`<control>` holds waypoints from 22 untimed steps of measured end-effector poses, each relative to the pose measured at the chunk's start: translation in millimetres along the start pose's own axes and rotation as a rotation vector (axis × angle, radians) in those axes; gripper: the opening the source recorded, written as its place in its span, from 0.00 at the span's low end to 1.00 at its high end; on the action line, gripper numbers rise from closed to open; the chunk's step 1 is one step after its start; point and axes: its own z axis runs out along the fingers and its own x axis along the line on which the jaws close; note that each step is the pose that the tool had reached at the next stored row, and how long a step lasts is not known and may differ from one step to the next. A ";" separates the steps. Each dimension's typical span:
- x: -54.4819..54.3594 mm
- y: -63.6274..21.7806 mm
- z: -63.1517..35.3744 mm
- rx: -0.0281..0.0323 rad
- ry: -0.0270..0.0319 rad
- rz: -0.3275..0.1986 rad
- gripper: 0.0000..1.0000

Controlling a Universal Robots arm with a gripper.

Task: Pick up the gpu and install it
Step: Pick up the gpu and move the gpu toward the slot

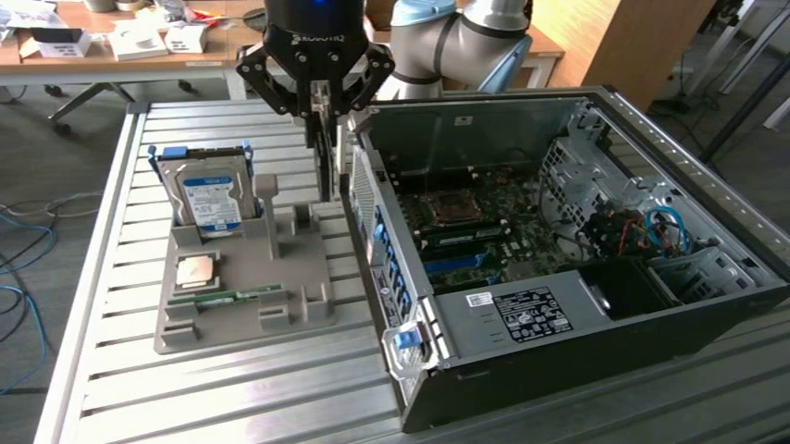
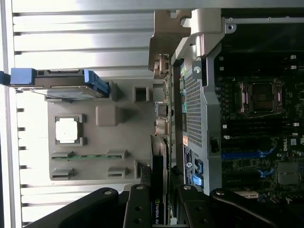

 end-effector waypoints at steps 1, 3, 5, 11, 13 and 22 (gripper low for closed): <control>-2.2 0.2 -0.1 -0.0001 0.0000 0.000 0.27; -8.2 0.5 -0.3 -0.0006 0.0000 0.000 0.27; -14.9 1.0 -0.5 -0.0011 0.0001 0.000 0.27; -32.6 2.1 -0.6 -0.0028 0.0003 0.000 0.27; -39.3 2.6 -0.5 -0.0034 0.0005 0.000 0.27; -71.1 4.5 0.1 -0.0066 0.0012 0.000 0.27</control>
